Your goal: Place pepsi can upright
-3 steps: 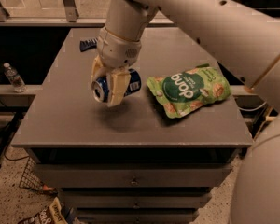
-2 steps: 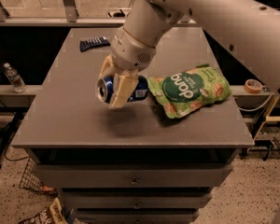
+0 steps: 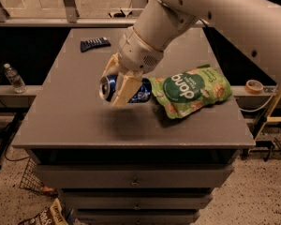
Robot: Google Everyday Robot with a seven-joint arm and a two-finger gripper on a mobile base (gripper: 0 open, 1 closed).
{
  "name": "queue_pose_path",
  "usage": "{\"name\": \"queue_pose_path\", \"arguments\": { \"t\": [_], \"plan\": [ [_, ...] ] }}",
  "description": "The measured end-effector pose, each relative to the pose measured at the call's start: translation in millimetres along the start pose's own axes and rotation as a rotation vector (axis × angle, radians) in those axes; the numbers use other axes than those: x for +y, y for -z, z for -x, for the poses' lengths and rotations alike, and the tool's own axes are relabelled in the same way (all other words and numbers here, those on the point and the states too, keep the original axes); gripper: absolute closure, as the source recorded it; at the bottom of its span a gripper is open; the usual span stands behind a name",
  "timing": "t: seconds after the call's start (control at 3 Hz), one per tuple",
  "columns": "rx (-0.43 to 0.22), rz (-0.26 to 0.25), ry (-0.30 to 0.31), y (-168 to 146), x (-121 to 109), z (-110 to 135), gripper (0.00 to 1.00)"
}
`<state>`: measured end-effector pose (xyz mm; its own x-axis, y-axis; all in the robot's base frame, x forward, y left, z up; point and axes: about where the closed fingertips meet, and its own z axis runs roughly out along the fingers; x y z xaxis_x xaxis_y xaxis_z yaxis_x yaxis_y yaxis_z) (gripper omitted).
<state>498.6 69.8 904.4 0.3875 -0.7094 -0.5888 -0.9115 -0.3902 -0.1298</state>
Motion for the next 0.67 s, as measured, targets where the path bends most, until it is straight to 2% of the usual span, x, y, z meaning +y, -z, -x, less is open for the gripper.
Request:
{"name": "queue_pose_path", "arguments": {
  "t": [0.33, 0.67],
  "plan": [
    [-0.092, -0.132, -0.113, 20, 5, 0, 1.00],
    [-0.225, -0.246, -0.197, 38, 6, 1, 1.00]
  ]
}}
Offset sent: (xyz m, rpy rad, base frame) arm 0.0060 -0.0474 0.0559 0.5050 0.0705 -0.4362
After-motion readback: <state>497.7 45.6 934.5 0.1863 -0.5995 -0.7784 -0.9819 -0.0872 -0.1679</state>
